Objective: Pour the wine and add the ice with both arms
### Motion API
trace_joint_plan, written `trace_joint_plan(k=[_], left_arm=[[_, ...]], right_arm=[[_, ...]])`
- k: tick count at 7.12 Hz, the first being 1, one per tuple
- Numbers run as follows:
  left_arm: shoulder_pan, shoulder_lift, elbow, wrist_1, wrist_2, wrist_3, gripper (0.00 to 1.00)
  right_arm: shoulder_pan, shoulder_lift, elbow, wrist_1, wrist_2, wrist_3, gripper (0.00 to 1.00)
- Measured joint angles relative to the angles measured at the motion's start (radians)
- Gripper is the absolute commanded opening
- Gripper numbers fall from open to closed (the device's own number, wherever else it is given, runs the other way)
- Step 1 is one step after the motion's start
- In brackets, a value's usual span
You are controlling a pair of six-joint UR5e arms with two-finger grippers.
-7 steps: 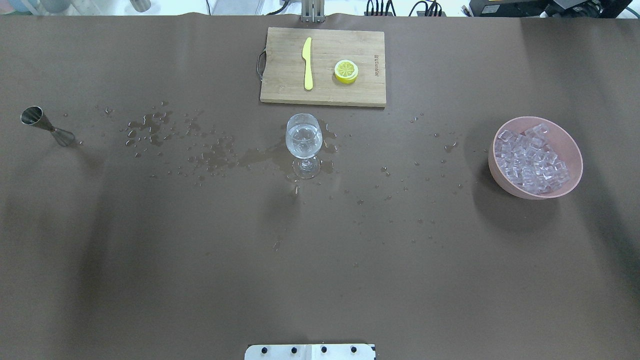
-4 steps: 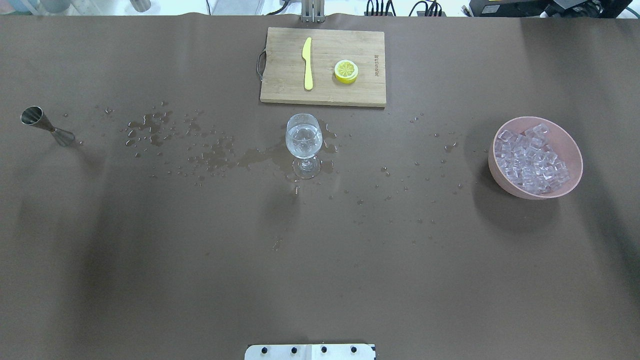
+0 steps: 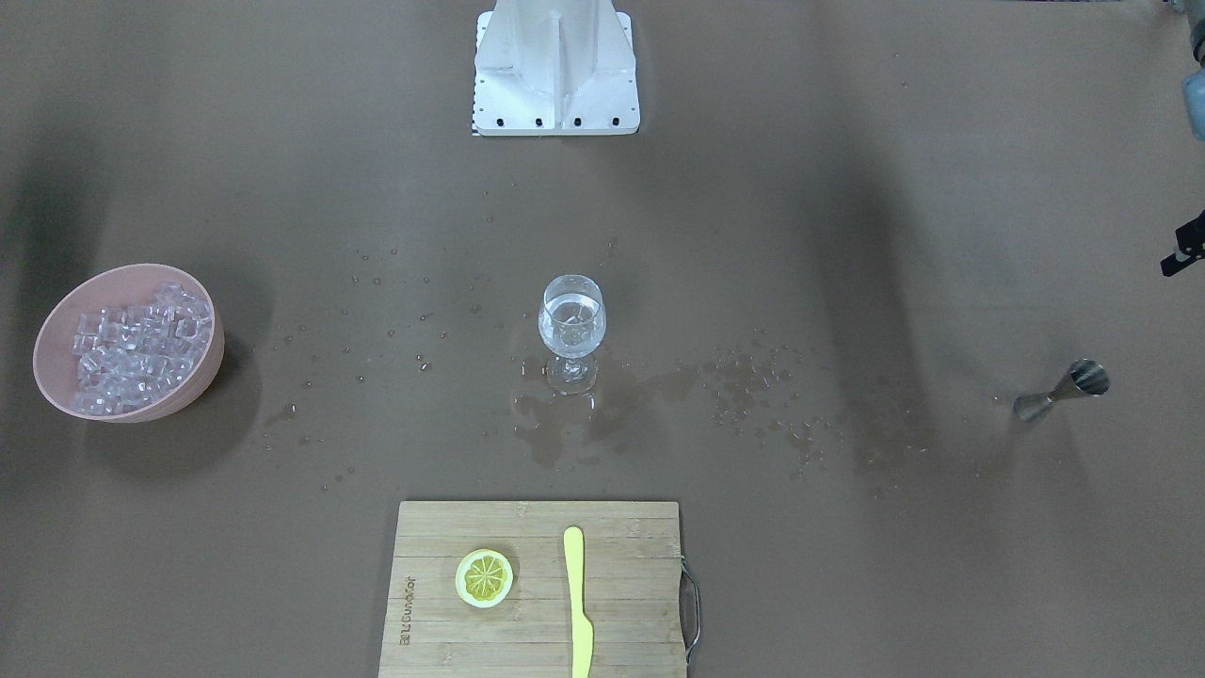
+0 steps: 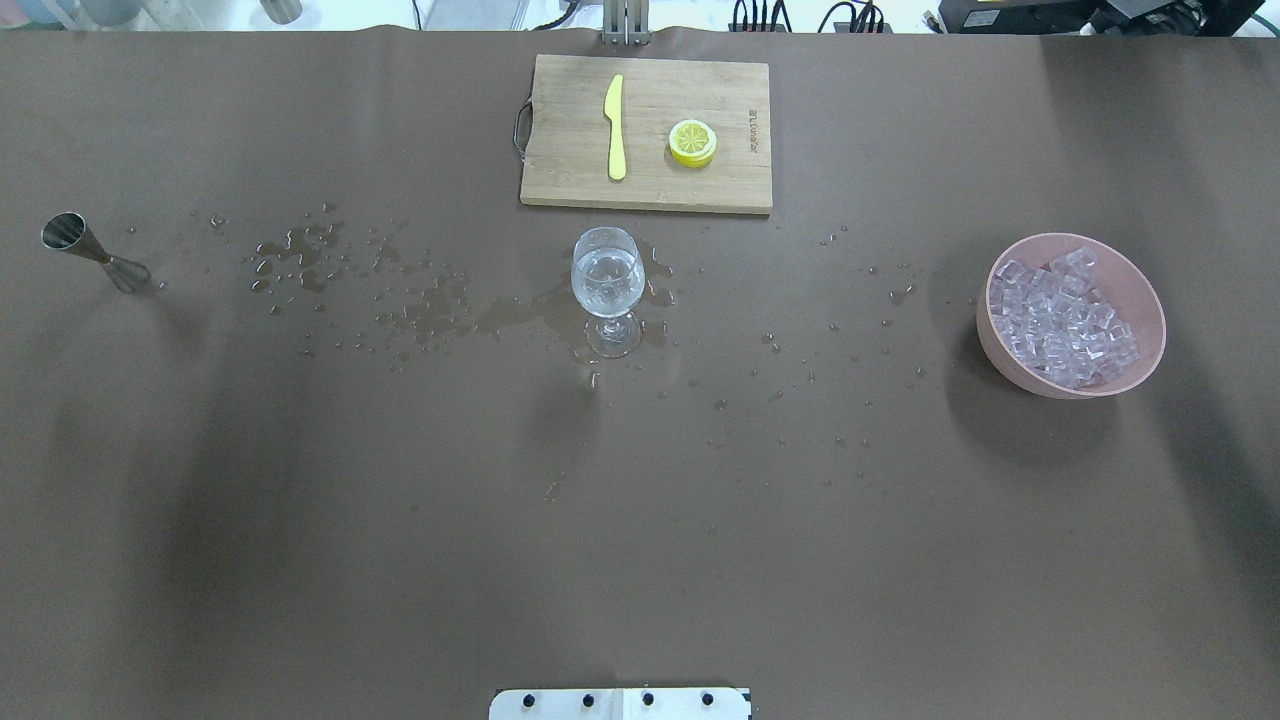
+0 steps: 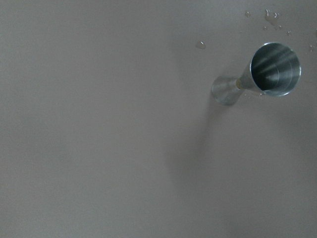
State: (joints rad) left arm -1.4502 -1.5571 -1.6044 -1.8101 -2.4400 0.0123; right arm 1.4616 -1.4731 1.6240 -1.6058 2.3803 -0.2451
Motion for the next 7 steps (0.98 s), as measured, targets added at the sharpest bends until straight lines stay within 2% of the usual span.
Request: trace_joint_plan(k=[3,7], left_arm=[[-0.056,-0.008,-0.031,0.002,-0.007,0.004,0.98],[-0.063,-0.007,-0.053,0.006,-0.009,0.002,0.98]], right_arm=[[-0.008,0.027,-0.01,-0.011,-0.013,0.001,1.0],[-0.011,0.044,-0.021,-0.007,-0.012,0.0,1.0]])
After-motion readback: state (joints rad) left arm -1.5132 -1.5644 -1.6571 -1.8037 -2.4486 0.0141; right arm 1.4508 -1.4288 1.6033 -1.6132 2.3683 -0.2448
